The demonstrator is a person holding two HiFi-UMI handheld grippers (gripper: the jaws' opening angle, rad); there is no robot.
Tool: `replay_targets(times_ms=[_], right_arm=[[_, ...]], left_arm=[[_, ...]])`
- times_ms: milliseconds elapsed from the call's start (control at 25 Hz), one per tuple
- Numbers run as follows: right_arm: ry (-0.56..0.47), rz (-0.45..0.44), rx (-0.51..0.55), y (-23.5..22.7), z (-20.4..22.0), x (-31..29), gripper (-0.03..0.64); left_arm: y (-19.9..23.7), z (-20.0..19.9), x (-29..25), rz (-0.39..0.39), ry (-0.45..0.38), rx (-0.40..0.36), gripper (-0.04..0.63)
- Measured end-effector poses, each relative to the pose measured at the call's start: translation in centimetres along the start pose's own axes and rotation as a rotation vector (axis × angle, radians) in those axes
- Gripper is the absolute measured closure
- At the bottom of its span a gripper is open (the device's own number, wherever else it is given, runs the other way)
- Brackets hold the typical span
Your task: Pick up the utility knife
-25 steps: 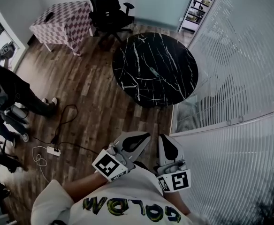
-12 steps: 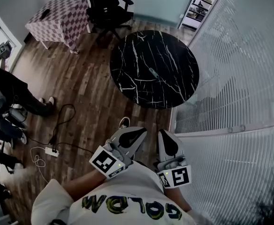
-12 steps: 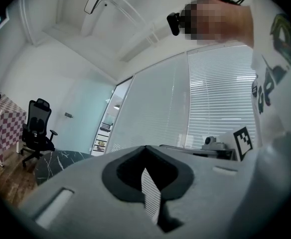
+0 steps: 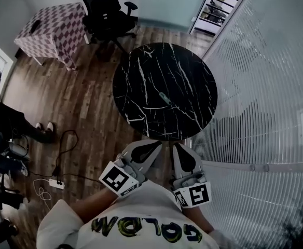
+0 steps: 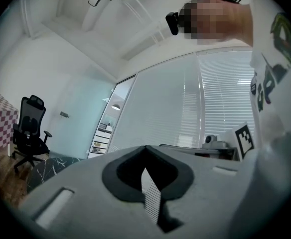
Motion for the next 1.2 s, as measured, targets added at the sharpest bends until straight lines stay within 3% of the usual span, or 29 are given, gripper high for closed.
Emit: replay_targets(times_ms=[520, 1200], right_arm=[[0.000, 0.038, -0.003, -4.2, -1.9, -11.5, 0.615], [0.076, 0.028, -0.015, -10.8, -0.9, -15.1, 0.615]], left_arm=[[10.5, -1.4, -5.6, 0.062, 0.007, -0.013, 0.592], [14.3, 1.5, -11.5, 0.037, 0.072, 0.016, 0.592]])
Point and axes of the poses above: the fingertips, and each gripper's own axes: x backward along the fingers, y to its left, z out of its underside, the point moved 4 cm from there along x, backward along the fingers, and after that the axes turned 10 degrees about -x, right-handed, at the moved point
